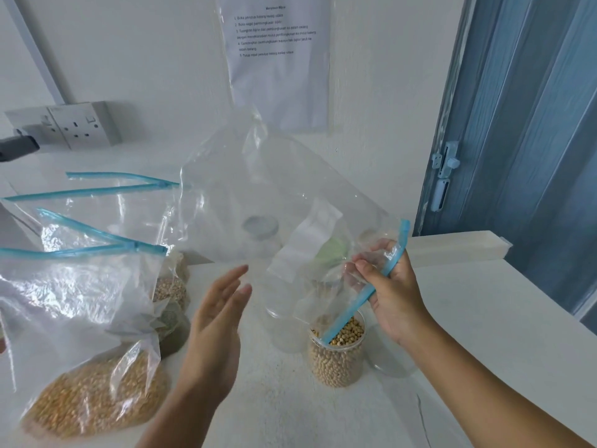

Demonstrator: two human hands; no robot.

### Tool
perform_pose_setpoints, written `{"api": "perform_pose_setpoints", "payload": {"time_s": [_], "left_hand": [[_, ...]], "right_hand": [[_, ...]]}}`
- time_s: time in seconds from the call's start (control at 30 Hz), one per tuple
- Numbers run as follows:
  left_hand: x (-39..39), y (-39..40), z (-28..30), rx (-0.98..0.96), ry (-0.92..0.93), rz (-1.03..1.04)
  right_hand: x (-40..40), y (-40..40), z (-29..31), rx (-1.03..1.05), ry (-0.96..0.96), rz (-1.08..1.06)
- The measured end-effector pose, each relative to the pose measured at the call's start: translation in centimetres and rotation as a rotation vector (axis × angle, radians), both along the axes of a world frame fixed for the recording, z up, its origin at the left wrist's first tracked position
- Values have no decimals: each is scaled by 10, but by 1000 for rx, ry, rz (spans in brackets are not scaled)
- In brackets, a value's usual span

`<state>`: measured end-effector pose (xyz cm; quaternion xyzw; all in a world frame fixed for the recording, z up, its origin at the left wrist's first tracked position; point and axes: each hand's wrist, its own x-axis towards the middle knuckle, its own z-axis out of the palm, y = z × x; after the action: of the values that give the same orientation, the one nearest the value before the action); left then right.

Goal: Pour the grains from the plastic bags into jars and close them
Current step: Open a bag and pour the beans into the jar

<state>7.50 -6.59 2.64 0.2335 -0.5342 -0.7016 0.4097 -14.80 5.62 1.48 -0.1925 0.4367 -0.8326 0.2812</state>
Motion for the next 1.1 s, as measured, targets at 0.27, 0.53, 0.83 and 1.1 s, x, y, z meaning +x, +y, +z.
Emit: {"api": "perform_pose_setpoints", "payload": {"time_s": [0.27, 0.53, 0.83, 1.1], "left_hand": [[-20, -32, 24, -23, 103, -79], [-34, -27, 32, -55, 90, -137], [-58, -15, 38, -90, 124, -32], [-62, -10, 46, -237, 34, -143]], "right_hand": [[-4, 3, -3, -42, -38, 2], [-2, 2, -5, -50, -33, -32], [8, 13, -4, 176, 320, 11], [3, 14, -10, 204, 324, -94]]}}
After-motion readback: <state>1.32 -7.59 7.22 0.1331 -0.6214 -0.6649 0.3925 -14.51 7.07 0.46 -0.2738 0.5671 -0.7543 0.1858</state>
